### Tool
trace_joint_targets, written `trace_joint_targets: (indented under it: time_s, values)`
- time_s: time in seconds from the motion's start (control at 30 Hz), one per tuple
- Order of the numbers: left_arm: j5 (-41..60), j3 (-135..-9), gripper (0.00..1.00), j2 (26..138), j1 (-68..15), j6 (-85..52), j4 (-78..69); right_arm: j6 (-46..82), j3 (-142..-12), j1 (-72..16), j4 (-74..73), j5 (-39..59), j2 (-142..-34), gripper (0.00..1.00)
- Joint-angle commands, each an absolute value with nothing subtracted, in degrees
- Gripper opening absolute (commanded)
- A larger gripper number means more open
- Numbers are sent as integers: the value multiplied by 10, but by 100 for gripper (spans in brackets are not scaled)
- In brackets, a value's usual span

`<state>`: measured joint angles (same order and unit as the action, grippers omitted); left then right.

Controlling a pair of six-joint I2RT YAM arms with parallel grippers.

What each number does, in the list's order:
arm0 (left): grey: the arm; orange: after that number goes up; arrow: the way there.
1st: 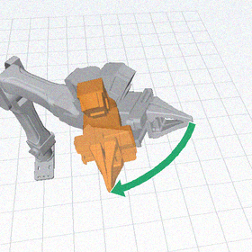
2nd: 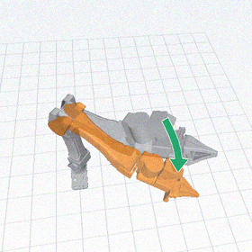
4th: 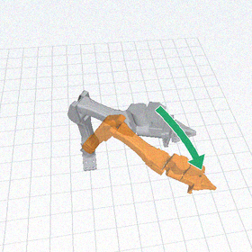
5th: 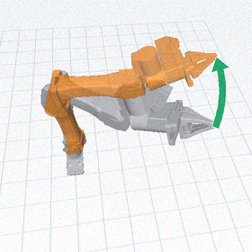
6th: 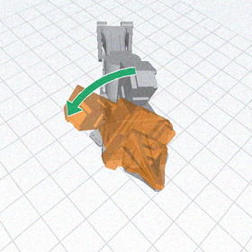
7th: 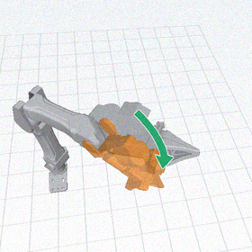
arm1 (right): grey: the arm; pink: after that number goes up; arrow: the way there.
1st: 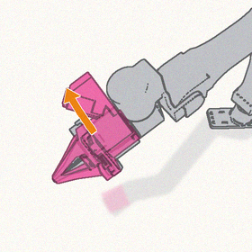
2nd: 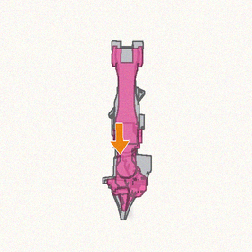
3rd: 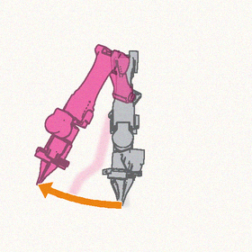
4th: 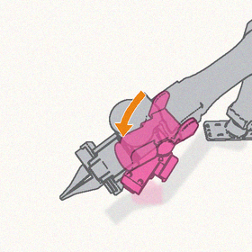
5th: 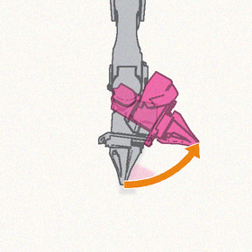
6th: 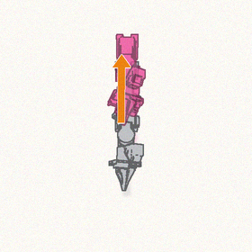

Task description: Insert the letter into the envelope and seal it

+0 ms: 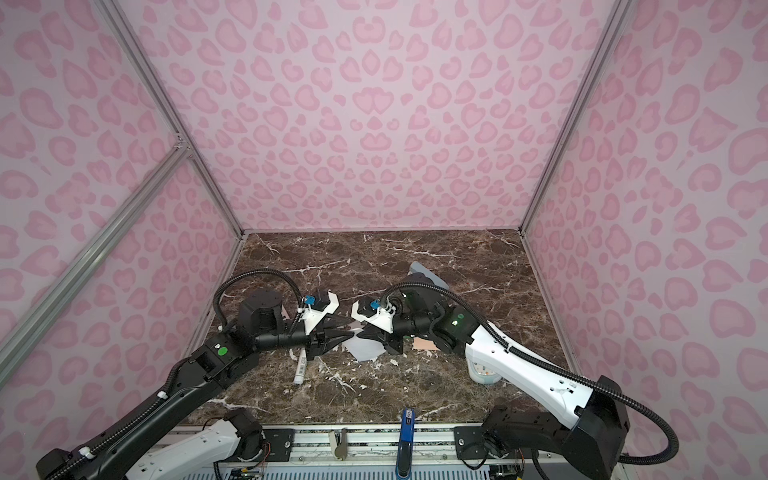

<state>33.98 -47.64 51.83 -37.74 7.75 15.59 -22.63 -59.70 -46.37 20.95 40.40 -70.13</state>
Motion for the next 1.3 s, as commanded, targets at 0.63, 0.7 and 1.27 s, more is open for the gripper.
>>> trace_joint_targets:
  time_s: [0.63, 0.7, 1.27]
  values:
    - [335, -476, 4, 511, -381, 96, 166, -225, -602, -462, 209, 416, -706, 25]
    - [308, -464, 4, 489, -380, 96, 151, -222, -591, -457, 208, 401, -700, 34]
    - [319, -409, 4, 417, -376, 57, 95, -177, -547, -417, 126, 487, -713, 34]
